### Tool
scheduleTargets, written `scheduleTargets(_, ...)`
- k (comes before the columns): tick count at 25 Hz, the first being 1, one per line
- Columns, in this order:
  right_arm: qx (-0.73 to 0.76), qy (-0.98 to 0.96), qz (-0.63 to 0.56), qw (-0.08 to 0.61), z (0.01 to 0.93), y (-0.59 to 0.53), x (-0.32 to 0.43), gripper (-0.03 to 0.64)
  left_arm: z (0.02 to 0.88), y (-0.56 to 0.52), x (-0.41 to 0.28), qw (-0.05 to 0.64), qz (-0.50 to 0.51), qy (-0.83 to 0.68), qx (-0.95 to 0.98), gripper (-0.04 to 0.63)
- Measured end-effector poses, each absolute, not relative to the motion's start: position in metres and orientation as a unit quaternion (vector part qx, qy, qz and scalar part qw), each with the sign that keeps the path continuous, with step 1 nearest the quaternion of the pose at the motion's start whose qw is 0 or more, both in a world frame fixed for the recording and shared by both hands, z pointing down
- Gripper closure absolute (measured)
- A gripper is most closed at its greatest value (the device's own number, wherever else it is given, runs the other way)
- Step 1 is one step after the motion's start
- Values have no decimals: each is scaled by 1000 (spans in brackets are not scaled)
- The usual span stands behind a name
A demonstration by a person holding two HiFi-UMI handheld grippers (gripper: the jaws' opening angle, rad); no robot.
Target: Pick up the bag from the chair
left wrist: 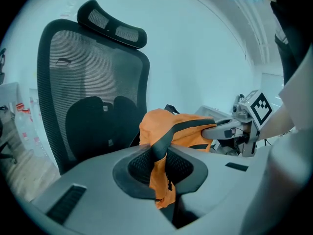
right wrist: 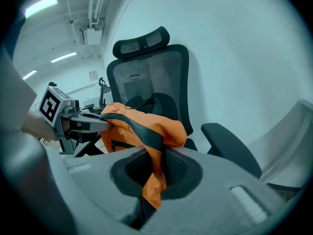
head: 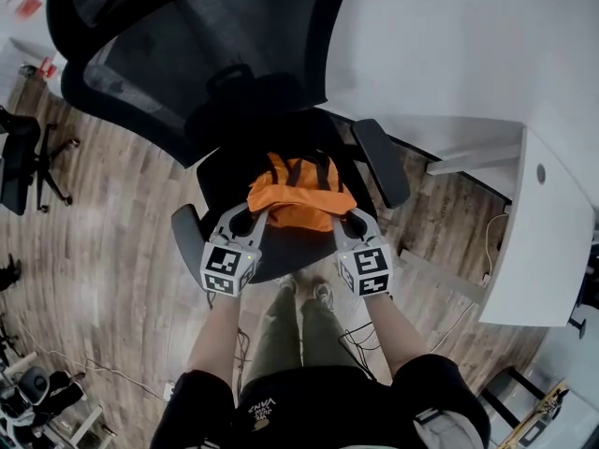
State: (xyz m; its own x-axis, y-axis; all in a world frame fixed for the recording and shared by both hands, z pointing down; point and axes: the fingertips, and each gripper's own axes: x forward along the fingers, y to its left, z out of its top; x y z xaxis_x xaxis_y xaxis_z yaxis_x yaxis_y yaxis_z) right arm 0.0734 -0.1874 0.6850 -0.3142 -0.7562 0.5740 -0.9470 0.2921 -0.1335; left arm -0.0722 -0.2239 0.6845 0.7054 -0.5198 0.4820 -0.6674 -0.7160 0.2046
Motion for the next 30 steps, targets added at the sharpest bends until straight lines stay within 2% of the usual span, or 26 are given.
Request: scheduleTargets(30,570,-785,167,178,554,-182,77,601,555,-222,-68,132,158,-336,919,552)
